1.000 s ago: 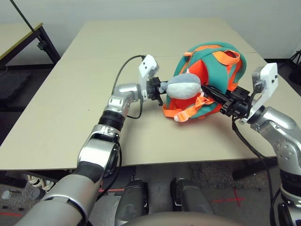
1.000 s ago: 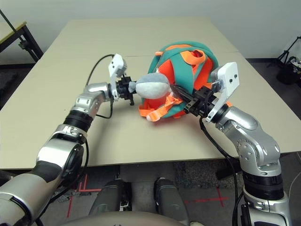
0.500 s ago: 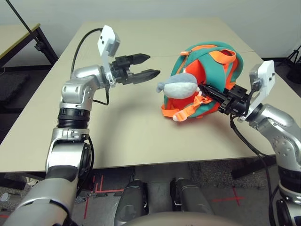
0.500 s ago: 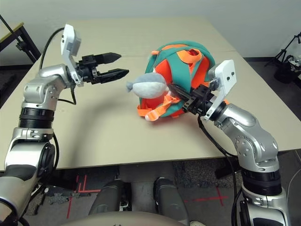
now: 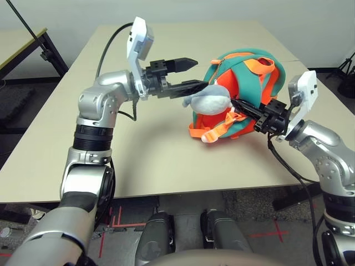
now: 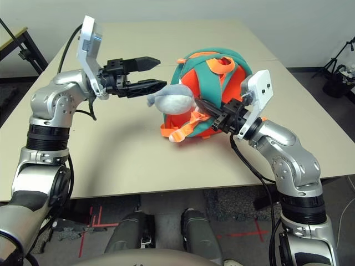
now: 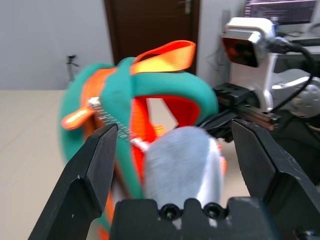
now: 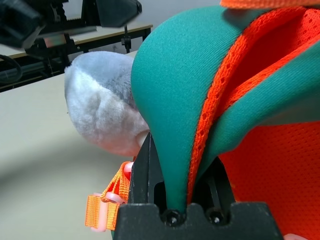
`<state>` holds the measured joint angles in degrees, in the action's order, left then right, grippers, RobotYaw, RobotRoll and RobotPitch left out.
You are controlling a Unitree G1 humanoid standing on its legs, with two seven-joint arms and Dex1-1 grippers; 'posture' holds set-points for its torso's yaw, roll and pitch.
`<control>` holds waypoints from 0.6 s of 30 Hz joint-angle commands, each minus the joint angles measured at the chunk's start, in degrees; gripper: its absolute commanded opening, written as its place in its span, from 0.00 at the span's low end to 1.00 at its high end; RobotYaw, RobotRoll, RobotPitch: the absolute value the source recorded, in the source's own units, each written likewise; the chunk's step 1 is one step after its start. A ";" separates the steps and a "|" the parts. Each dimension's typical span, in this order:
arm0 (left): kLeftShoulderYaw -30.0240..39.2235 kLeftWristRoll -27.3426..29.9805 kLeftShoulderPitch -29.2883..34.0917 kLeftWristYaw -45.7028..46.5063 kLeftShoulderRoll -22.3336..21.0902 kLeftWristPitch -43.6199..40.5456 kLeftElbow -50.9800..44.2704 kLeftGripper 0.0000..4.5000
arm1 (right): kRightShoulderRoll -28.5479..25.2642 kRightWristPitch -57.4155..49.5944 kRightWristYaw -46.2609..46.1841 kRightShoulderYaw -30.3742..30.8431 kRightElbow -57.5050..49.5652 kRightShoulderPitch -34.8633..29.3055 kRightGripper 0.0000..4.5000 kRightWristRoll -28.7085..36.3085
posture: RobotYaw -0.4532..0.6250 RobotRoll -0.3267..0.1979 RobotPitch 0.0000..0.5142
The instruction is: Put the pencil case into the backpack and zip it.
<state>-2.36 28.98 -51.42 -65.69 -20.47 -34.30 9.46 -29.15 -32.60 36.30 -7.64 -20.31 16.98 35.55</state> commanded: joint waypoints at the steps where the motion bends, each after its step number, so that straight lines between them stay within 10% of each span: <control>1: -2.81 -0.82 -0.70 -1.84 0.36 1.27 0.50 1.00 | 0.02 0.73 0.28 -0.04 -2.00 -0.31 0.04 0.38 | 0.43 0.62 0.10; 14: -6.50 -5.05 3.42 -2.03 1.96 8.47 5.76 1.00 | -1.05 0.09 -0.51 -1.42 -3.73 -1.77 0.04 1.05 | 0.41 0.62 0.12; 18: -6.42 -6.16 4.68 -1.49 1.57 9.30 6.55 0.79 | -1.06 0.14 -0.35 -1.19 -3.27 -1.25 0.04 1.03 | 0.42 0.62 0.12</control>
<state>-7.91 24.33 -48.05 -67.36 -18.34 -25.82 14.60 -30.09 -32.61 35.76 -8.27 -22.27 15.21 35.68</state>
